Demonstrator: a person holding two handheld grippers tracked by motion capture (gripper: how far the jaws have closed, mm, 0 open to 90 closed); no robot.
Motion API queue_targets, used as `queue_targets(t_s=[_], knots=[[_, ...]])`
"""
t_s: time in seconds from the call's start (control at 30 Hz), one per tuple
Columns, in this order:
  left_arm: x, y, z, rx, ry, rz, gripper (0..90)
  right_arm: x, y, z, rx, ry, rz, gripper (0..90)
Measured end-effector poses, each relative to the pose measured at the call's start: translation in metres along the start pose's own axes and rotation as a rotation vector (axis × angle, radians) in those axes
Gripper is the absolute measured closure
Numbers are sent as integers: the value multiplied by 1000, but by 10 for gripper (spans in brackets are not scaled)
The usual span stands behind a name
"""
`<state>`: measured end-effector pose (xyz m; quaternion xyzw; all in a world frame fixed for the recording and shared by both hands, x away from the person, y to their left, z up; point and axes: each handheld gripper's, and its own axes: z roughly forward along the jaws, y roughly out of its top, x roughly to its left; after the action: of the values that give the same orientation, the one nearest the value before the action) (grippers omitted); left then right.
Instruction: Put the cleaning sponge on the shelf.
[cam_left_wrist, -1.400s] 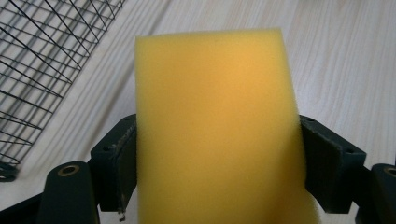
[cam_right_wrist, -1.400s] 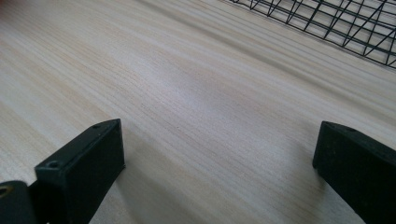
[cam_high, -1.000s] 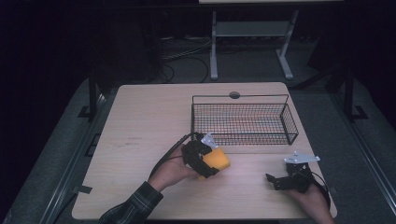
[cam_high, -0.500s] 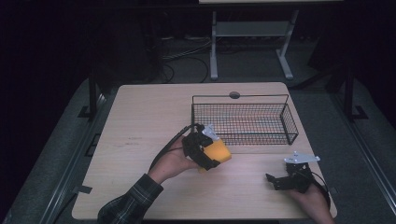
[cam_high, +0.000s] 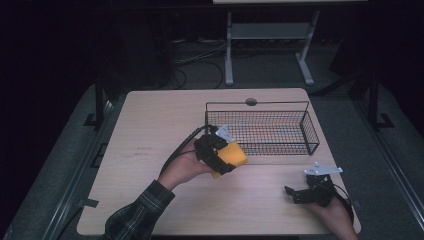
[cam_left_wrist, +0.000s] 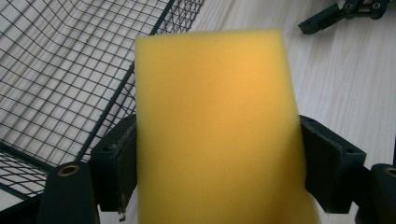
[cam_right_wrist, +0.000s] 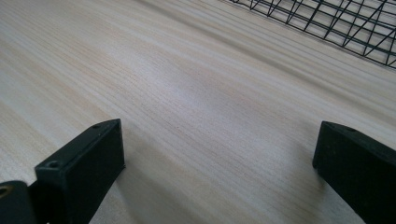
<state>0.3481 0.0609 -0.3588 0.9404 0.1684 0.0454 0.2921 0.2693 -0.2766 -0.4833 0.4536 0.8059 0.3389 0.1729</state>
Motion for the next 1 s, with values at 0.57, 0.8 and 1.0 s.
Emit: queue_targets(t_s=[0.57, 0.8, 1.0], knots=[[17, 12, -6, -11, 17, -24, 226, 0, 0, 0, 0, 0, 0, 14], [24, 18, -8, -11, 32, -28, 226, 0, 0, 0, 0, 0, -1, 13], [32, 23, -9, -10, 41, -36, 226, 0, 0, 0, 0, 0, -1, 14]])
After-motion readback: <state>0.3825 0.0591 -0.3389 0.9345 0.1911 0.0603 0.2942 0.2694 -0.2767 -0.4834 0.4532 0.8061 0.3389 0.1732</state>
